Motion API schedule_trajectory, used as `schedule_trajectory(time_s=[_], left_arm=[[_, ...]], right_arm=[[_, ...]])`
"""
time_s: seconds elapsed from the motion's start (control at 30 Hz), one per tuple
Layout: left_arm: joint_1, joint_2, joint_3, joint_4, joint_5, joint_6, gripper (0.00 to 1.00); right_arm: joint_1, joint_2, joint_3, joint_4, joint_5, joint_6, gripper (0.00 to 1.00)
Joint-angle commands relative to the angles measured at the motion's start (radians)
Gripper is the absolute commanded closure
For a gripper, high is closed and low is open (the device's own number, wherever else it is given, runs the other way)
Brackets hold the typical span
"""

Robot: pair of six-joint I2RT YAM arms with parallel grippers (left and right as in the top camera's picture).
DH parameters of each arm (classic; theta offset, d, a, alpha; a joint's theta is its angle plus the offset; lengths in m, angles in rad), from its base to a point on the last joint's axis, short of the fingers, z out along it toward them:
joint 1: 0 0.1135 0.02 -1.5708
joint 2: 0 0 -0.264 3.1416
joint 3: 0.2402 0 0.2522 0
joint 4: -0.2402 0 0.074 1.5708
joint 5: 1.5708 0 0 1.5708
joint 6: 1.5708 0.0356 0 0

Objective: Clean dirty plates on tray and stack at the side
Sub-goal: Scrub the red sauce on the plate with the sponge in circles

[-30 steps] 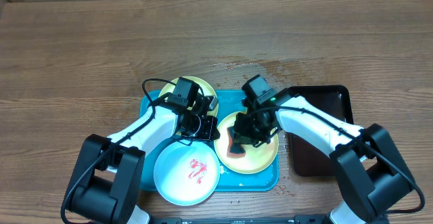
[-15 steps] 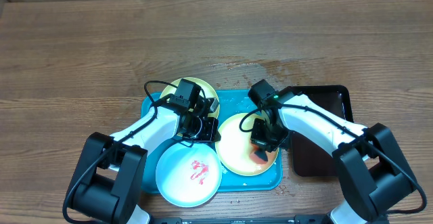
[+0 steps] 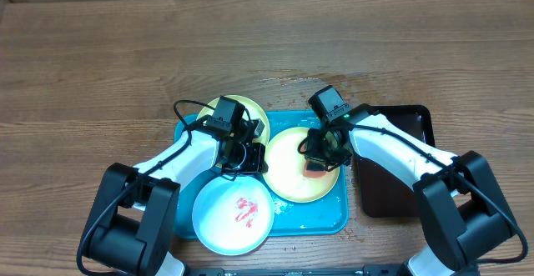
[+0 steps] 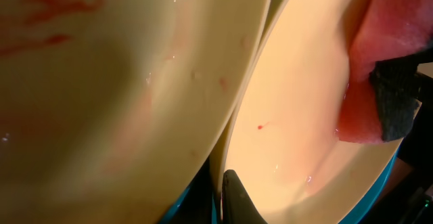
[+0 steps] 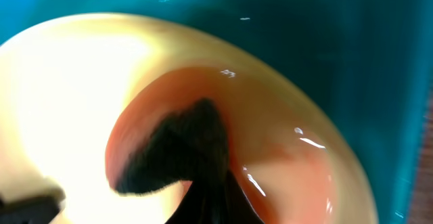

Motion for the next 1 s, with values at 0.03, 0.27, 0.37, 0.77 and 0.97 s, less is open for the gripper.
schedule_trajectory(time_s=[0.03,0.27,0.37,0.77,0.97], left_arm=[[-0.014,-0.004,0.003,-0.005,0.075,0.016,0.96],[-0.014,-0.004,0.003,-0.008,0.076,0.008,0.96],[-0.014,-0.004,0.003,-0.008,0.080,0.001,0.96],[-0.014,-0.004,0.003,-0.018,0.078,-0.003,0.95],[-0.014,-0.004,0.003,-0.026,0.075,-0.003,0.96]], right_arm=[[0.026,0.015,-0.008,0.005,-0.081,-0.210,0.96],[0.119,0.016,-0.008,0.024,-0.082,-0.295,0.96],[0.168,0.016,-0.008,0.027,-0.082,-0.283,0.96],[0.182,0.016,0.008,0.043,-0.111,-0.209,0.96],[0.144,0.016,0.039,0.106,-0.045,-0.019,0.96]])
